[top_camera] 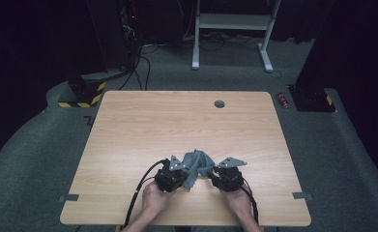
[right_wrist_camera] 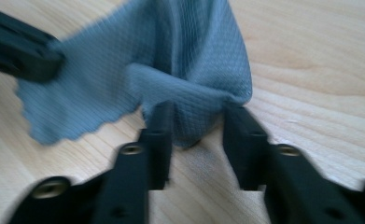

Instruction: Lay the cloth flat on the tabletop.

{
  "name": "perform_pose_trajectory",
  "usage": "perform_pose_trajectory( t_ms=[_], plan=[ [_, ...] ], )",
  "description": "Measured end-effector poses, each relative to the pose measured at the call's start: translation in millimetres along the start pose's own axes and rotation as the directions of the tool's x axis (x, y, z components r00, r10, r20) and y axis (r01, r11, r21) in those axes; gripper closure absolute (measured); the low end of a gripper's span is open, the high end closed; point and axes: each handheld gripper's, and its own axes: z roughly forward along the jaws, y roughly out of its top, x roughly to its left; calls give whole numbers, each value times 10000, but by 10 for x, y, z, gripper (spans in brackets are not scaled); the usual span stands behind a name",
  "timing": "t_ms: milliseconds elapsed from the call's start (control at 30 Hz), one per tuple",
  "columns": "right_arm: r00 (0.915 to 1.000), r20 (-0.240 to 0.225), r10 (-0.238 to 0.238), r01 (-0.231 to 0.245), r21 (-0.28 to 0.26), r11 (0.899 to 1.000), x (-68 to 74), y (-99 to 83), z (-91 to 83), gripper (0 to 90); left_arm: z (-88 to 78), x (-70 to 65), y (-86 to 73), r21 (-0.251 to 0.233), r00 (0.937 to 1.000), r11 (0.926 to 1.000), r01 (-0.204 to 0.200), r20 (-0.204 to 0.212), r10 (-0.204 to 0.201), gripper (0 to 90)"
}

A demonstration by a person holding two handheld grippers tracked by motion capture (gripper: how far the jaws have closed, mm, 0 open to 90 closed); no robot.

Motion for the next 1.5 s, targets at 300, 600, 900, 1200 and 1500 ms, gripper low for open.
perform_pose_trajectory(
  t_ms=[300,600,900,1200,1500],
  plan=[
    [9995,249,-194,201,-312,9993,-125,16,-165,897,-290,202,-12,-612,9981,9962,618,-20,-621,886],
    [9976,-213,-659,650,-420,9970,-38,42,-215,787,-262,364,-159,17,9913,9927,1207,-525,-1204,824],
    [9934,-267,-1117,1126,389,9929,142,42,32,715,-213,263,-300,179,9927,9937,1103,-504,-1093,731],
    [9938,-40,-1109,1109,469,9927,40,12,-36,898,-335,334,-293,-214,9904,9903,1373,-134,-1376,885],
    [9940,-85,-1087,1089,147,9939,70,44,-128,699,-495,425,-423,-27,9876,9881,1536,-323,-1536,884]
  ],
)
